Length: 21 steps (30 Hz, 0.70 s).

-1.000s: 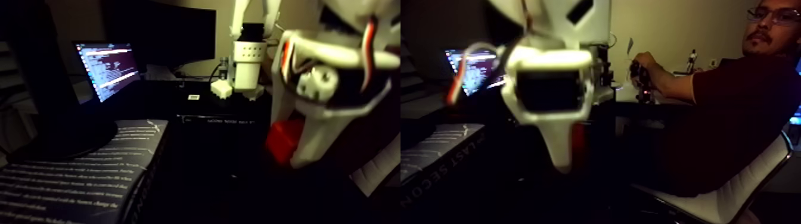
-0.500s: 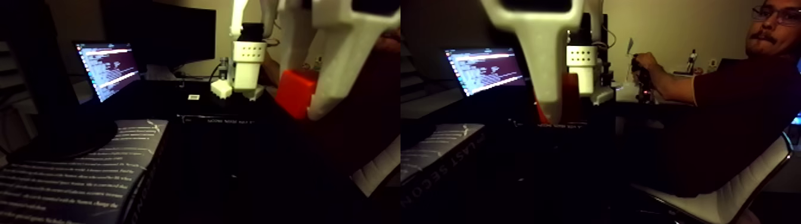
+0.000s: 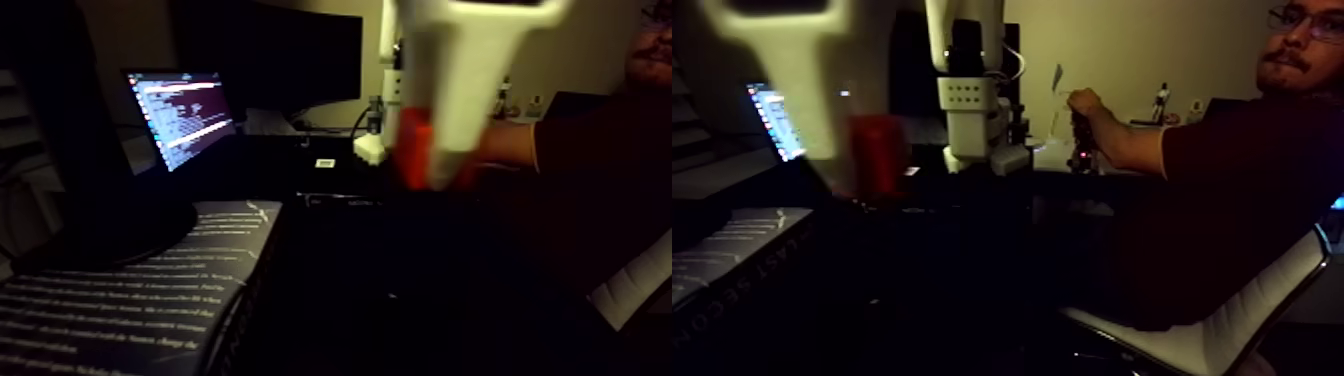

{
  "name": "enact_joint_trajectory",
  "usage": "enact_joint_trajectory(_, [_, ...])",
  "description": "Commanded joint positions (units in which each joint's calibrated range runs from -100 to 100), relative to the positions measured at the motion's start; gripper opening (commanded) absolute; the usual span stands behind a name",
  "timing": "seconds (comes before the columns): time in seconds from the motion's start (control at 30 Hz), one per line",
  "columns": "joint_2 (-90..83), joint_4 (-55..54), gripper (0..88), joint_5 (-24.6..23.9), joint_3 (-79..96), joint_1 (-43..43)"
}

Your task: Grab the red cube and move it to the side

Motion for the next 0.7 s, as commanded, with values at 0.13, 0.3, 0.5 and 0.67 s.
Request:
enact_joint_trajectory(0.13, [-1.9, -0.3, 12.5, 4.6, -2.0, 8.6])
enact_joint_trajectory(0.3, [-1.8, -0.3, 12.5, 7.2, -4.9, 14.4])
enact_joint_trajectory(0.5, [-1.6, -0.3, 12.5, 8.9, -10.5, 19.7])
enact_joint_trajectory(0.67, [0.9, -1.5, 12.5, 8.9, -10.9, 20.2])
